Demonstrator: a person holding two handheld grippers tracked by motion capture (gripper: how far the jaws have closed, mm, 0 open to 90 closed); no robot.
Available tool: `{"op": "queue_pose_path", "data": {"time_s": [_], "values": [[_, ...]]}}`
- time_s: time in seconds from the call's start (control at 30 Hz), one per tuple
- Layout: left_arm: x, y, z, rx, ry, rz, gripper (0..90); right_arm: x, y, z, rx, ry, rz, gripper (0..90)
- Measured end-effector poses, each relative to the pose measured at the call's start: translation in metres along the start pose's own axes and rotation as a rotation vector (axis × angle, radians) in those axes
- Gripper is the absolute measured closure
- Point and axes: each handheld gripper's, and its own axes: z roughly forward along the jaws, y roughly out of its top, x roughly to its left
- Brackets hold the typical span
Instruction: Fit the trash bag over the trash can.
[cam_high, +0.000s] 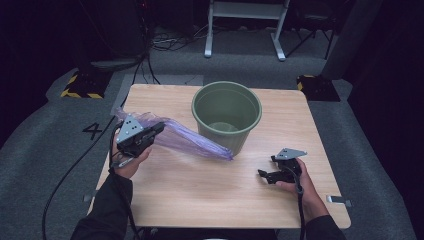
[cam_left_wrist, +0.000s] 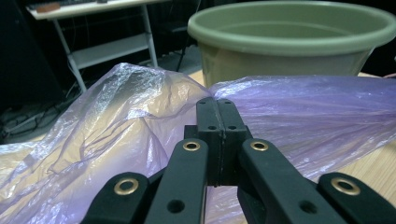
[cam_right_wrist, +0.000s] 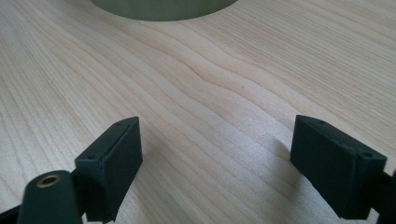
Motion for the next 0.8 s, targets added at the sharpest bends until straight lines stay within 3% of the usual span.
{"op": "queue_pose_path", "data": {"time_s": [0.1,0.4,0.57,0.7,0.8], "values": [[-0.004,0.009,0.001,0.001,0.014,0.038,89.9,0.0,0.0,0.0,0.003,-0.002,-0.002,16.9],[-0.006,0.027,0.006,-0.027,-0.009,0.038,90.0,0.003,0.008,-0.012,-0.02,0.028,-0.016,20.1],[-0.006,0.034,0.009,-0.032,-0.013,0.039,89.9,0.013,0.026,-0.041,-0.143,0.071,-0.041,20.0],[-0.007,0.037,0.012,-0.029,-0.01,0.042,89.9,0.032,0.046,-0.064,-0.257,0.085,-0.094,20.8],[-0.008,0.038,0.014,-0.026,-0.014,0.044,90.0,0.047,0.058,-0.07,-0.3,0.1,-0.131,21.3]]}}
